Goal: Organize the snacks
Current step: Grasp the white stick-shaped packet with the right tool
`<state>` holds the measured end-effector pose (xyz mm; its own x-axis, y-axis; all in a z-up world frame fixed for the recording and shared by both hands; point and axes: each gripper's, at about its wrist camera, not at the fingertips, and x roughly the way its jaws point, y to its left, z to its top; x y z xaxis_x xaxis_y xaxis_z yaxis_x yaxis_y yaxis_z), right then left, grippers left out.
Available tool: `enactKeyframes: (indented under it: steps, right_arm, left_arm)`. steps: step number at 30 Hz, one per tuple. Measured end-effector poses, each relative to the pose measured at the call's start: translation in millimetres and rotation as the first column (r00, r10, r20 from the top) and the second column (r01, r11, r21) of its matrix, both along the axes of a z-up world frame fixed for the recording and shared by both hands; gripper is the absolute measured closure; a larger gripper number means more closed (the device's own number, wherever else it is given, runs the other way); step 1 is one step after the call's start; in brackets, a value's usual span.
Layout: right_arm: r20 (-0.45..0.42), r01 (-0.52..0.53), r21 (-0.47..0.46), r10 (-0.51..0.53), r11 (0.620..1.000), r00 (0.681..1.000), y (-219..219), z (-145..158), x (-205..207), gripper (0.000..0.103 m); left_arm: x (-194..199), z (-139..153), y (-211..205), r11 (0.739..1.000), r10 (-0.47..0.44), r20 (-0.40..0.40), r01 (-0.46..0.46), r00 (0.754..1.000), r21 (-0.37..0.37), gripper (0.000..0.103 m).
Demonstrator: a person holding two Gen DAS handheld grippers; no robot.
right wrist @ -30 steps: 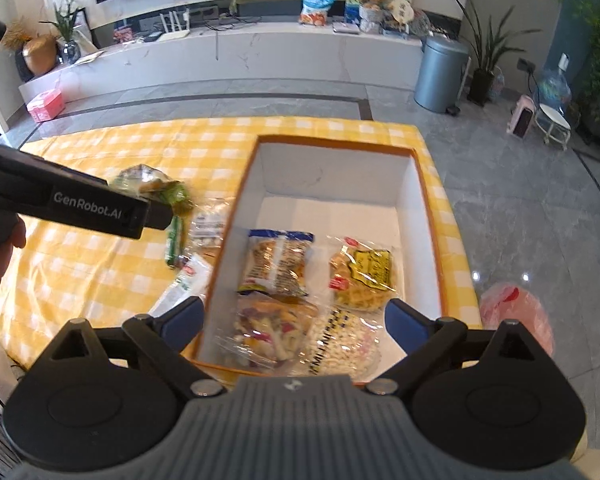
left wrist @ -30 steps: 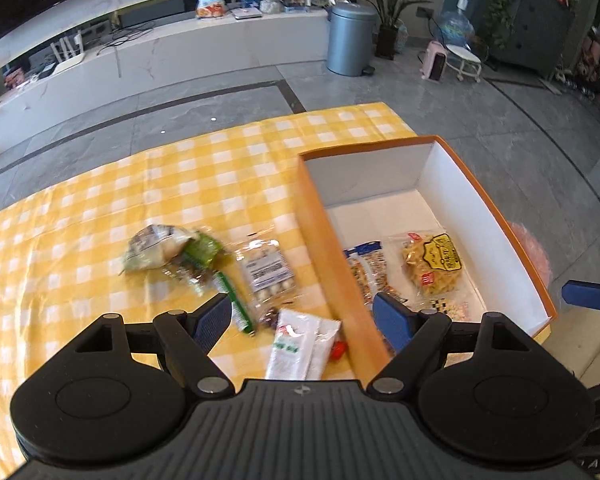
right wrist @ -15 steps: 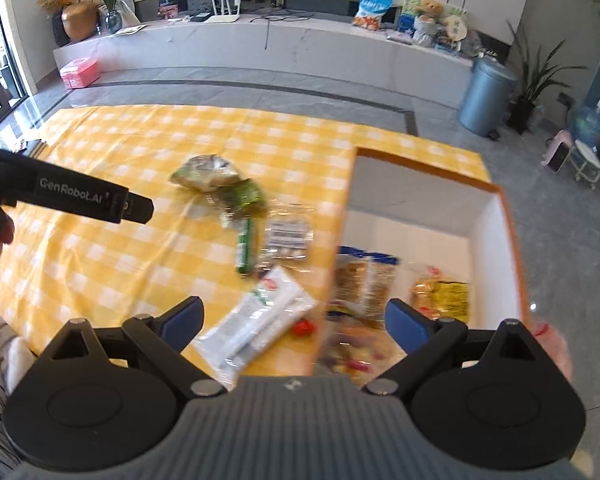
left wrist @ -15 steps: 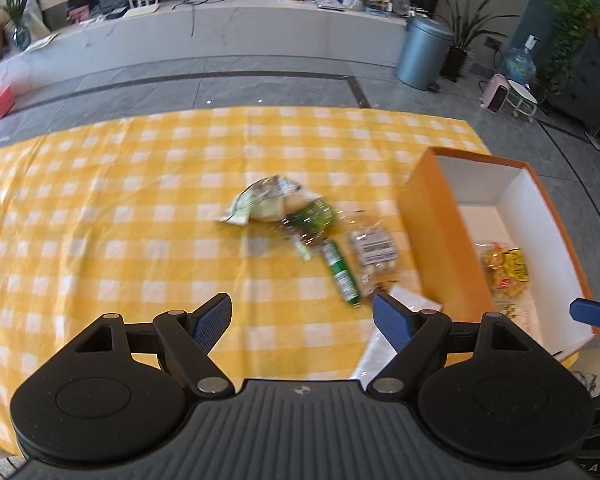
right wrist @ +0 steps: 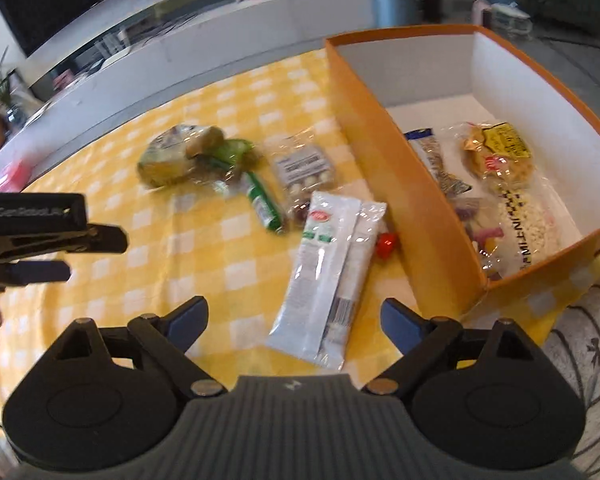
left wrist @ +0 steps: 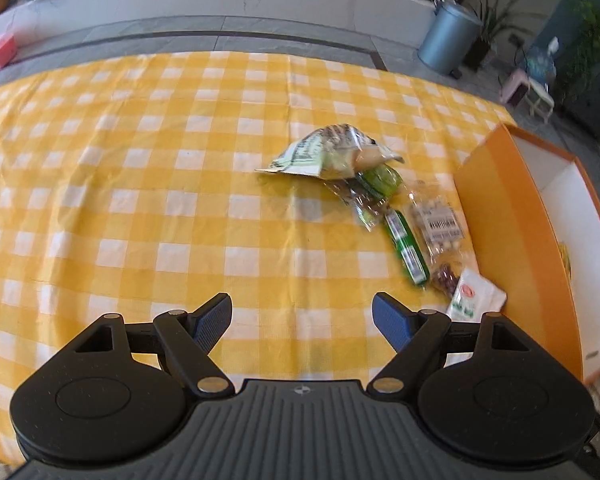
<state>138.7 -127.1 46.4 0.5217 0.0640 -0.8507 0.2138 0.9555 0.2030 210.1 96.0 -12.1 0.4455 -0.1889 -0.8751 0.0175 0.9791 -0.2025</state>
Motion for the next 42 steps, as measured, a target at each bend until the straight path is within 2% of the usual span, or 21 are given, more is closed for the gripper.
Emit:
enactKeyframes:
  steps: [3, 6, 8, 9, 11, 16, 22, 29, 31, 34, 37, 38, 40, 42]
  right_arm:
    - [0.009, 0.072, -0.047, -0.071, 0.996, 0.997, 2, -11, 4, 0.011]
    - [-0.003, 0.131, -0.066, -0.132, 0.989, 0.991, -2, -22, 10, 0.011]
    - [-0.007, 0.156, -0.067, -0.157, 0.986, 0.988, -1, -30, 12, 0.009]
    - [-0.01, 0.165, -0.072, -0.166, 0.984, 0.986, 1, -35, 13, 0.009]
    - [-0.024, 0.161, -0.107, -0.164, 0.981, 0.986, 8, -44, 17, 0.009]
    - [-0.006, 0.217, -0.169, -0.221, 0.961, 0.975, 17, -63, 25, 0.009]
    - [-0.019, 0.272, -0.21, -0.282, 0.939, 0.959, 14, -80, 38, 0.009]
    - [0.009, 0.279, -0.24, -0.285, 0.93, 0.958, 16, -85, 36, 0.009]
    - [0.017, 0.278, -0.243, -0.282, 0.929, 0.959, 16, -84, 33, 0.011]
    - [0.032, 0.281, -0.247, -0.282, 0.928, 0.959, 16, -82, 28, 0.019]
    - [0.037, 0.257, -0.24, -0.256, 0.936, 0.966, 16, -78, 22, 0.039]
    - [0.042, 0.223, -0.24, -0.219, 0.945, 0.975, 18, -76, 20, 0.051]
    - [0.029, 0.153, -0.25, -0.151, 0.956, 0.988, 23, -73, 19, 0.051]
    - [0.015, 0.133, -0.225, -0.133, 0.965, 0.991, 24, -72, 12, 0.052]
  left_arm:
    - [5, -16, 6, 0.999, 0.025, -0.015, -0.026, 1.0, -0.025, 0.009]
    - [4, -31, 10, 0.998, -0.016, -0.026, 0.014, 1.0, -0.066, 0.01]
    - [2, -39, 15, 0.993, -0.036, -0.01, 0.035, 0.999, -0.117, 0.01]
    - [1, -43, 20, 0.987, -0.027, 0.0, 0.027, 1.0, -0.156, 0.01]
    - [-1, -49, 28, 0.983, 0.008, -0.003, -0.008, 1.0, -0.185, 0.01]
    - [-4, -49, 41, 0.985, 0.039, 0.029, -0.033, 0.999, -0.17, 0.01]
    - [0, -59, 45, 0.979, 0.042, -0.014, -0.044, 0.999, -0.197, 0.01]
    - [-1, -60, 38, 0.988, 0.03, -0.016, -0.032, 0.999, -0.15, 0.01]
    - [-3, -60, 37, 0.99, 0.027, -0.01, -0.028, 1.0, -0.141, 0.01]
    - [-3, -61, 36, 0.993, 0.031, -0.007, -0.032, 0.999, -0.116, 0.01]
    - [-2, -64, 36, 0.995, 0.031, -0.015, -0.032, 0.999, -0.098, 0.01]
    - [-2, -66, 36, 0.994, 0.03, -0.023, -0.032, 0.999, -0.102, 0.011]
    - [-1, -69, 37, 0.994, 0.033, -0.034, -0.037, 0.999, -0.107, 0.011]
    - [-1, -72, 37, 0.994, 0.033, -0.041, -0.037, 0.999, -0.103, 0.011]
